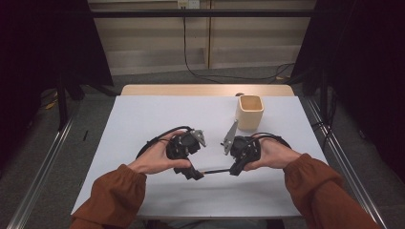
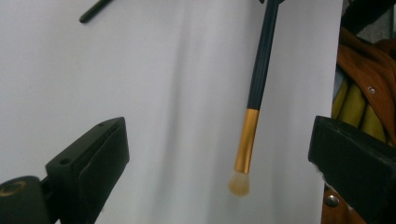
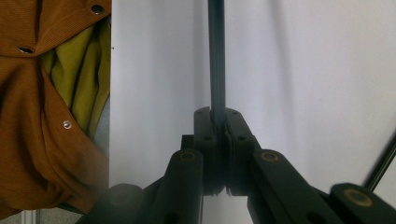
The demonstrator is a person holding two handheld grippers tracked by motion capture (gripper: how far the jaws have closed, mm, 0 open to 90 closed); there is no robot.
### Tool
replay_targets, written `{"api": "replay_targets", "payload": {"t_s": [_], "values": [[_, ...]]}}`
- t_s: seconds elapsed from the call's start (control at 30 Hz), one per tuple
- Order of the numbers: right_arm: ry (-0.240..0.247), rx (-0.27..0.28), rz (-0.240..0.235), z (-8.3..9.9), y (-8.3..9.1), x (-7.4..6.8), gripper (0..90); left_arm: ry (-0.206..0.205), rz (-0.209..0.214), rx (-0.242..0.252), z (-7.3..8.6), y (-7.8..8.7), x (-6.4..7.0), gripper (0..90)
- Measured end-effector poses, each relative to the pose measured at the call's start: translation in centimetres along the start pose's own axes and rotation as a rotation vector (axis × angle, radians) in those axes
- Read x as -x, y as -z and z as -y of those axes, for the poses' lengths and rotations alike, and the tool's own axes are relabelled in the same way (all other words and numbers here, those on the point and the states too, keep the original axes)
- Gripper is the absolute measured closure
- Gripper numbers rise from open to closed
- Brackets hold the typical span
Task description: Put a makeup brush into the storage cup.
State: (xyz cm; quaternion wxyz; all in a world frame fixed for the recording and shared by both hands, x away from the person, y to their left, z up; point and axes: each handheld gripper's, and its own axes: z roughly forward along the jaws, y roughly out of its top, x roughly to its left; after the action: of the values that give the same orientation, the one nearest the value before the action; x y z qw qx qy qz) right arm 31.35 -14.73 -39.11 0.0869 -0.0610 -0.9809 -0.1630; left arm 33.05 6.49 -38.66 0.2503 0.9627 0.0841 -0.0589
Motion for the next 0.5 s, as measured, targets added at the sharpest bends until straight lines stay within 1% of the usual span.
{"api": "replay_targets", "payload": {"t_s": [0.03, 0.07, 0.13, 0.2, 0.3, 0.33, 0.47, 0.5], "values": [[-0.006, 0.001, -0.003, 0.1, 0.0, 0.0, 85.5, 0.008, 0.006, 0.015, 0.2, 0.1, -0.1, 4.9], [0.002, 0.009, 0.001, 0.2, 0.1, 0.1, 85.5, 0.017, 0.001, 0.025, 0.4, 0.2, -0.2, 4.4], [-0.012, 0.01, 0.003, 0.4, 0.1, 0.0, 85.5, 0.026, -0.022, 0.025, 0.8, 0.2, -0.4, 4.4], [-0.013, 0.014, 0.003, 0.6, 0.1, 0.0, 85.5, 0.037, -0.018, 0.037, 1.2, 0.3, -0.5, 4.6], [-0.023, 0.015, 0.012, 1.2, 0.1, 0.0, 85.5, 0.065, -0.039, 0.07, 1.7, 0.4, -0.5, 4.7], [-0.035, 0.019, 0.018, 1.4, 0.2, 0.0, 85.5, 0.065, -0.044, 0.076, 1.9, 0.5, -0.6, 4.5], [-0.064, 0.035, 0.032, 2.4, 0.4, -0.1, 85.5, 0.093, -0.059, 0.126, 2.7, 0.9, -0.5, 4.5], [-0.066, 0.04, 0.036, 2.6, 0.5, -0.1, 85.5, 0.101, -0.057, 0.136, 3.0, 1.1, -0.4, 4.5]]}}
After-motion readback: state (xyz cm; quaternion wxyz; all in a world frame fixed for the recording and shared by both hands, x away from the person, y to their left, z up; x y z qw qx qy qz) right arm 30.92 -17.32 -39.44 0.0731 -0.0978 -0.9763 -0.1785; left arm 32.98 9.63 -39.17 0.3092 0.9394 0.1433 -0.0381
